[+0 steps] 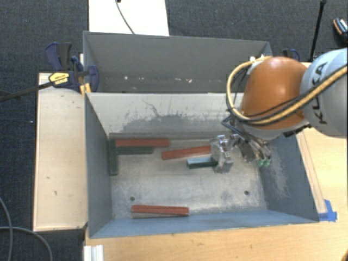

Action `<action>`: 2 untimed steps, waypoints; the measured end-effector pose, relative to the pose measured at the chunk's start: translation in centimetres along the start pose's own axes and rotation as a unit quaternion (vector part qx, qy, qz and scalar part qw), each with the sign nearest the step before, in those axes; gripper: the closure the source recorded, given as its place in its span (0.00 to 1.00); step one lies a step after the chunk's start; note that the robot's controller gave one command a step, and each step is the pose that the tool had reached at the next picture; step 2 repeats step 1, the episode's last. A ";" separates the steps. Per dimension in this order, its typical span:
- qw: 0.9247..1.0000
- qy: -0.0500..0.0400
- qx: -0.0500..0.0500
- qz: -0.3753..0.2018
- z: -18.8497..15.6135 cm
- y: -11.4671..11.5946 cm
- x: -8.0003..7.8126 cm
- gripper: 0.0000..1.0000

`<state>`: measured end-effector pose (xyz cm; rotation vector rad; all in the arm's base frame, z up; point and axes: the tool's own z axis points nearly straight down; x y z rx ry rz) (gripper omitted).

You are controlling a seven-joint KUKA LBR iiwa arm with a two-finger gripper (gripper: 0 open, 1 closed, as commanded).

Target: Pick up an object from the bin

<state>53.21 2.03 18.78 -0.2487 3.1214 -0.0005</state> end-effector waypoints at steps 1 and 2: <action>1.000 -0.001 0.000 -0.005 -9.4 -0.3 0.4 1.00; 1.000 -0.001 0.000 -0.005 -9.4 -0.3 0.4 1.00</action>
Offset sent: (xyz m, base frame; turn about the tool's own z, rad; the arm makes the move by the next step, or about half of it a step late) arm -0.0063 -0.0033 0.0887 -0.0123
